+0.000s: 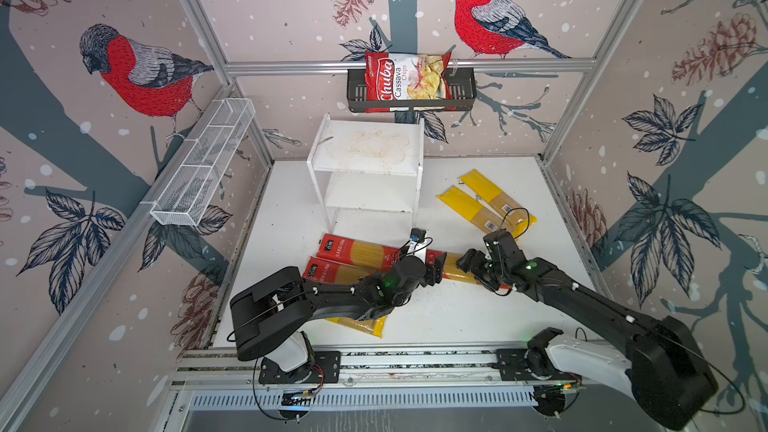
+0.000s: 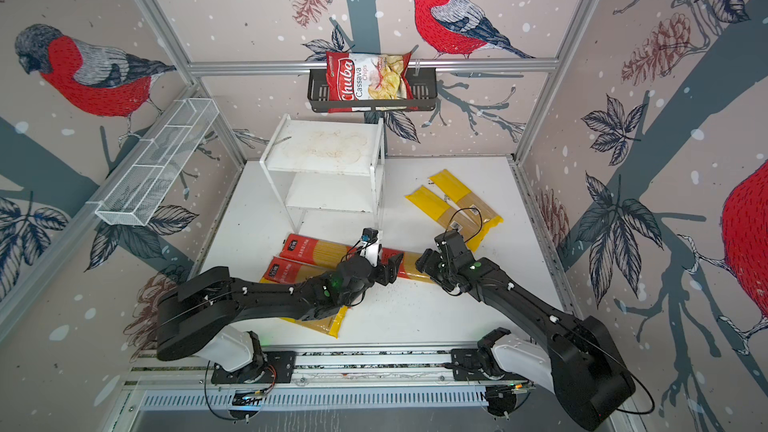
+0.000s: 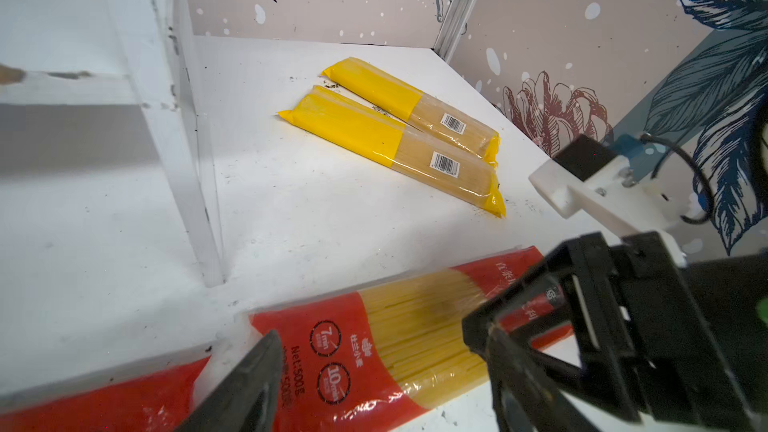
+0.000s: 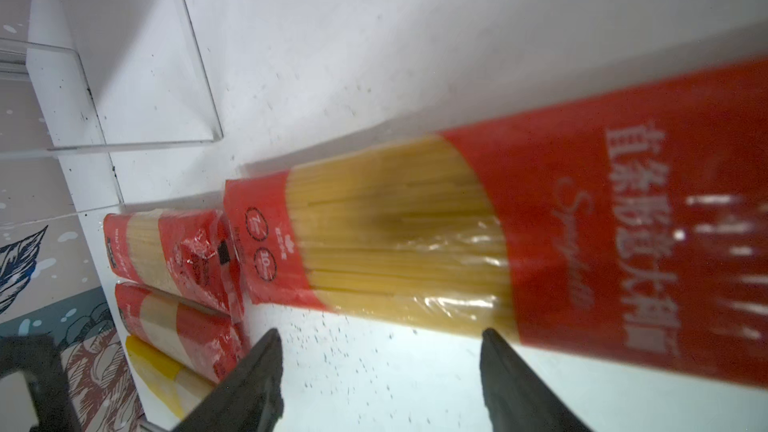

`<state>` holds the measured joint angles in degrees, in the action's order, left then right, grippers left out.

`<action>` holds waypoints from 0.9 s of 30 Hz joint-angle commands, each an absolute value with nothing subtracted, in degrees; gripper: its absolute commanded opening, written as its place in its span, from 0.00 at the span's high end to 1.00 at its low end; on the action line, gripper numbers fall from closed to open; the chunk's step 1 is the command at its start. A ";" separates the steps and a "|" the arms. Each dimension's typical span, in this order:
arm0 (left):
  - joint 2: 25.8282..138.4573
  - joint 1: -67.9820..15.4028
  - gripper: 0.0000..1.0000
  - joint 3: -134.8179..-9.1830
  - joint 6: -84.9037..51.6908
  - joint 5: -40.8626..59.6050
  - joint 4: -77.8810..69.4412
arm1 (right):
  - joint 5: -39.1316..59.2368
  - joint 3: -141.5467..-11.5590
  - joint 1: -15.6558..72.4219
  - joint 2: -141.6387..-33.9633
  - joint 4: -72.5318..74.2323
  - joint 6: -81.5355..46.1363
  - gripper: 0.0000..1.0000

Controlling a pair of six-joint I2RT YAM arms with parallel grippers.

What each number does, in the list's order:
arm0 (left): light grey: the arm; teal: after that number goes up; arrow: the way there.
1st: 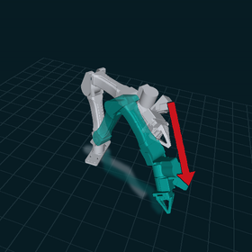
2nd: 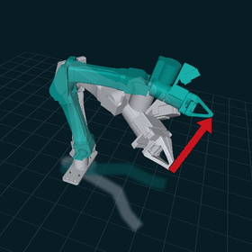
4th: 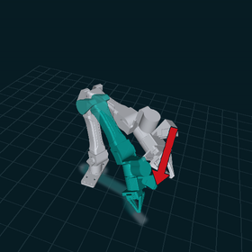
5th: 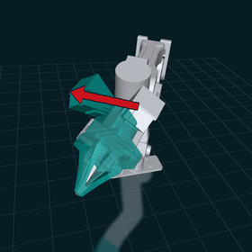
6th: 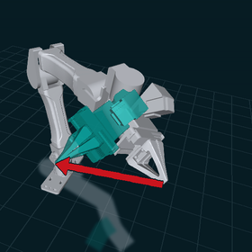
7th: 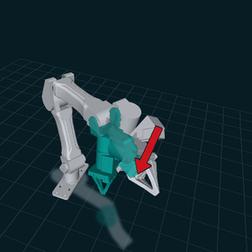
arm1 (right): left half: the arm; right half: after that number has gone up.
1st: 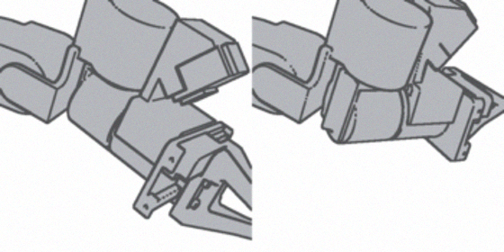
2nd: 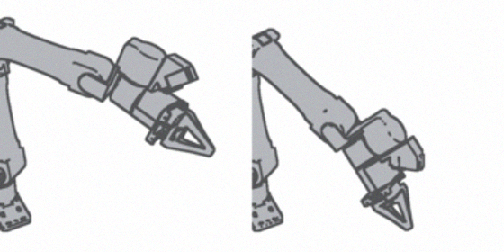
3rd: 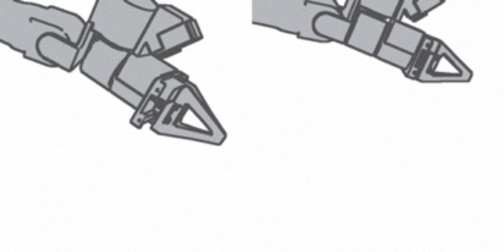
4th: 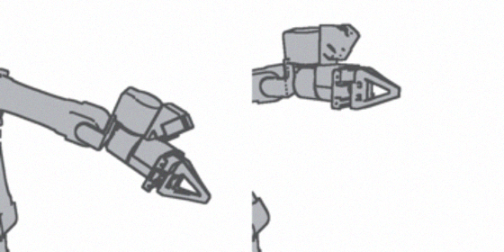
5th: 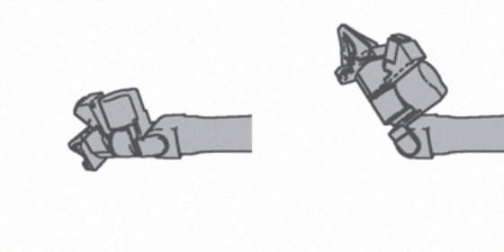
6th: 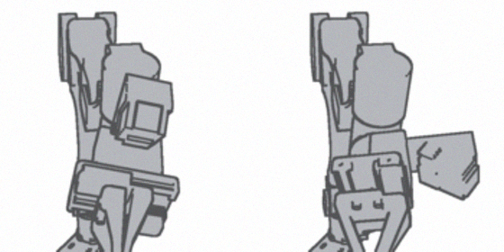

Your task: Place and organize the pasta boxes and bags onto the shelf

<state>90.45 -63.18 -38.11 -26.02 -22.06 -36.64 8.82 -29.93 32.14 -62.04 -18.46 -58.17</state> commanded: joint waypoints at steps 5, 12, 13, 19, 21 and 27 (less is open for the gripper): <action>93.48 -62.05 0.24 -39.97 -22.67 -17.81 -38.89 | 12.30 -21.68 33.46 -59.90 -13.57 -69.17 0.20; 92.28 -62.93 0.24 -38.54 -24.04 -18.06 -39.36 | 10.08 -18.12 24.69 -59.75 -8.07 -67.30 0.15; 92.28 -63.01 0.24 -38.28 -23.93 -18.35 -39.46 | 10.21 -17.97 22.93 -60.12 -7.34 -66.58 0.15; 92.02 -63.33 0.24 -37.90 -23.68 -19.41 -39.47 | 7.67 -21.50 15.64 -63.20 -3.80 -62.67 0.16; 91.62 -63.54 0.24 -37.88 -23.70 -19.72 -39.04 | 6.44 -23.48 15.05 -64.90 -3.42 -62.13 0.15; 90.61 -63.72 0.24 -36.87 -23.53 -21.43 -39.28 | 2.85 -18.89 18.85 -67.47 8.92 -72.04 0.14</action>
